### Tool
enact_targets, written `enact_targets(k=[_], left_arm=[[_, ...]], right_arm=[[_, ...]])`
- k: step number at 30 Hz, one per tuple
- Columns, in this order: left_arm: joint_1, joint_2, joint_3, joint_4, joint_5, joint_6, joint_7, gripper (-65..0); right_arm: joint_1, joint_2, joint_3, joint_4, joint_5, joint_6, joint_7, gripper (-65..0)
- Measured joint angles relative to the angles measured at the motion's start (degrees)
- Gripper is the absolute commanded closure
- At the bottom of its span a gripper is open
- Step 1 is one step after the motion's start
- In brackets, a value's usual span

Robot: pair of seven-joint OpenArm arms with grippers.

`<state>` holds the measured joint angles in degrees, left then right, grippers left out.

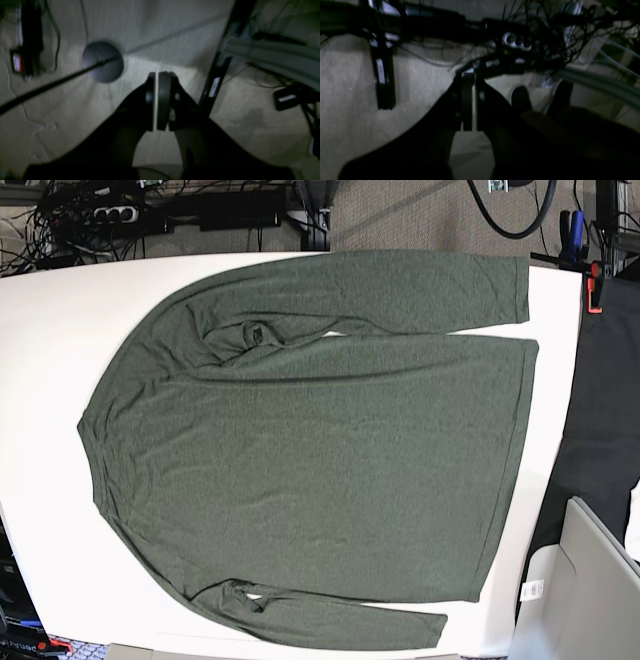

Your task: Fold the T-shirt properly

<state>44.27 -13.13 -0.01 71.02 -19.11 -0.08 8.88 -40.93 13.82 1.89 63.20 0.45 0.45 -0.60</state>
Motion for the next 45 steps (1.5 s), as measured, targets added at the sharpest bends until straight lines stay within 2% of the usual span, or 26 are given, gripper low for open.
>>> enact_targets(k=[8,12,17,22,36,38,41,45], left_arm=[[8.2,1.05,-6.99,15.76,-0.15,0.15,0.57,-0.3],[8.28,1.09,-10.05,21.88,-0.17,-0.44,0.74,-0.3],[8.44,1.03,-14.67,30.75,-0.15,0.26,8.37,-0.3],[8.24,1.11,-14.73,37.11,-2.25,-0.31,10.93,-0.4],[2.71,1.2,-14.73,46.9,-3.65,-0.24,19.82,-0.6],[1.55,1.22,-14.78,47.25,-6.47,-0.2,20.68,-2.3],[0.13,1.27,-16.44,46.99,-13.09,-0.44,25.83,-5.4],[-4.79,1.22,-22.23,46.75,-21.53,-0.07,33.83,-6.6]], right_arm=[[-7.08,0.7,6.84,13.64,-0.11,-0.24,-0.74,-0.3],[-8.35,0.44,8.61,20.24,0.02,0.15,-7.02,-0.3],[-9.27,0.59,10.62,28.11,-0.09,-0.26,-12.17,-0.2],[-10.03,0.33,12.76,32.81,0.09,-0.04,-14.1,-0.2],[-14.86,0.26,12.98,46.58,0.17,0.13,-13.77,-0.2],[-14.84,0.28,12.98,47.34,0.17,0.15,-13.73,-0.2],[-14.95,0.28,12.98,47.36,0.17,0.15,-13.77,-0.2],[-14.86,0.33,13.07,47.36,0.17,0.15,-13.75,-0.2]])
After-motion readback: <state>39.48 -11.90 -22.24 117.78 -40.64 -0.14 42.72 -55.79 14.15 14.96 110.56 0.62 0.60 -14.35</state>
